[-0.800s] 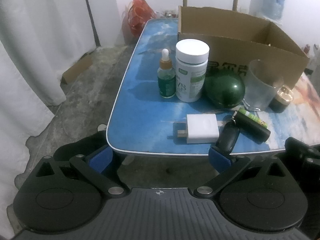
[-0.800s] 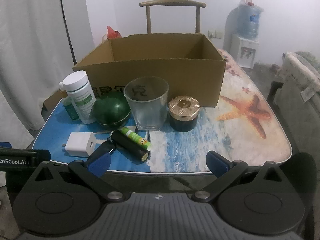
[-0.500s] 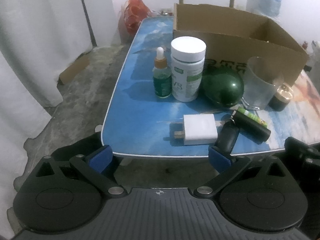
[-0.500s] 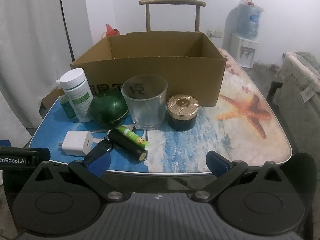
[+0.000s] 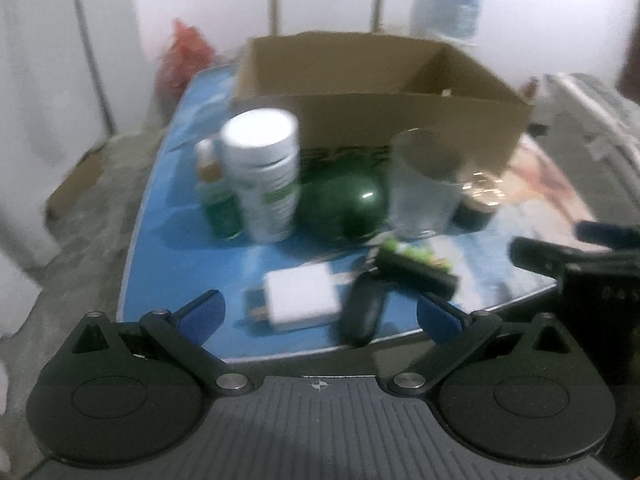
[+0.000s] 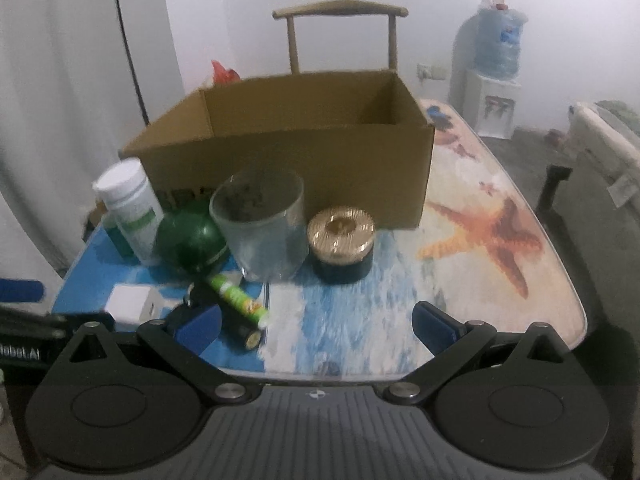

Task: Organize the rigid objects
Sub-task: 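Move the right tool toward the black battery beside the glue stick, then close the right gripper on the black cylindrical battery and lift it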

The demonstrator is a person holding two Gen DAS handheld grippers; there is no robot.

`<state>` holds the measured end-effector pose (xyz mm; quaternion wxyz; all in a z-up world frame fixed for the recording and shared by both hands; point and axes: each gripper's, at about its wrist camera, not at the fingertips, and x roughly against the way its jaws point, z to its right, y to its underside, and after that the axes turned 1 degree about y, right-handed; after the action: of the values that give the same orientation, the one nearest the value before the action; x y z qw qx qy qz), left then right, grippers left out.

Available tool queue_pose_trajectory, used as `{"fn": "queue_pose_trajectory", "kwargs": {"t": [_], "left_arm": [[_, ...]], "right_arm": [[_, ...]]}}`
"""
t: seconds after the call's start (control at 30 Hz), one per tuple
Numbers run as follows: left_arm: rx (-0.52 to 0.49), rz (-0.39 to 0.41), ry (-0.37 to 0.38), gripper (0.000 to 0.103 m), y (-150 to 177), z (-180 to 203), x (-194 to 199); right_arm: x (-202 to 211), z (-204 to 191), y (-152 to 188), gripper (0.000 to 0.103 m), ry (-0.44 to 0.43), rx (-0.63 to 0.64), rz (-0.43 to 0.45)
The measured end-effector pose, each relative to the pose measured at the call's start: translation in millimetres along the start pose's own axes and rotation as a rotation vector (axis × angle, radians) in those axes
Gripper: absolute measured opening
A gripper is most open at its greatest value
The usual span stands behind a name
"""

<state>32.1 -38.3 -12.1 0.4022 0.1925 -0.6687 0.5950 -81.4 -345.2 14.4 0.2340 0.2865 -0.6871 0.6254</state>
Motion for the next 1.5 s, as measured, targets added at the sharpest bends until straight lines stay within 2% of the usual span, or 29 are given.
{"fn": "queue_pose_trajectory", "kwargs": {"t": [0.13, 0.23, 0.33, 0.4, 0.43, 0.63, 0.83, 0.97, 1.2, 1.5], "left_arm": [[-0.081, 0.039, 0.056, 0.100, -5, 14, -4], [-0.145, 0.035, 0.079, 0.092, -7, 23, -10], [-0.193, -0.001, 0.105, 0.080, -9, 32, -22], [-0.209, -0.030, 0.138, 0.078, -11, 34, -31], [-0.209, -0.040, 0.154, 0.078, -11, 34, -34], [-0.239, -0.084, 0.254, 0.078, -17, 34, -49], [-0.229, -0.149, 0.306, 0.079, -22, 30, -68], [-0.242, -0.157, 0.324, 0.081, -23, 31, -72], [-0.288, -0.146, 0.330, 0.085, -25, 35, -75], [-0.298, -0.153, 0.341, 0.085, -25, 41, -77]], "right_arm": [[-9, 13, -3, 0.102, -0.093, -0.018, -0.019], [-22, 23, -1, 0.095, -0.202, -0.111, -0.082], [-37, 33, 4, 0.080, -0.276, -0.212, -0.143], [-45, 39, 8, 0.077, -0.325, -0.285, -0.175], [-50, 42, 9, 0.072, -0.353, -0.325, -0.190], [-70, 48, 14, 0.063, -0.463, -0.467, -0.268], [-86, 51, 19, 0.053, -0.510, -0.557, -0.328], [-92, 54, 21, 0.049, -0.525, -0.596, -0.351], [-100, 65, 24, 0.049, -0.567, -0.665, -0.390], [-102, 68, 22, 0.049, -0.582, -0.667, -0.397]]}}
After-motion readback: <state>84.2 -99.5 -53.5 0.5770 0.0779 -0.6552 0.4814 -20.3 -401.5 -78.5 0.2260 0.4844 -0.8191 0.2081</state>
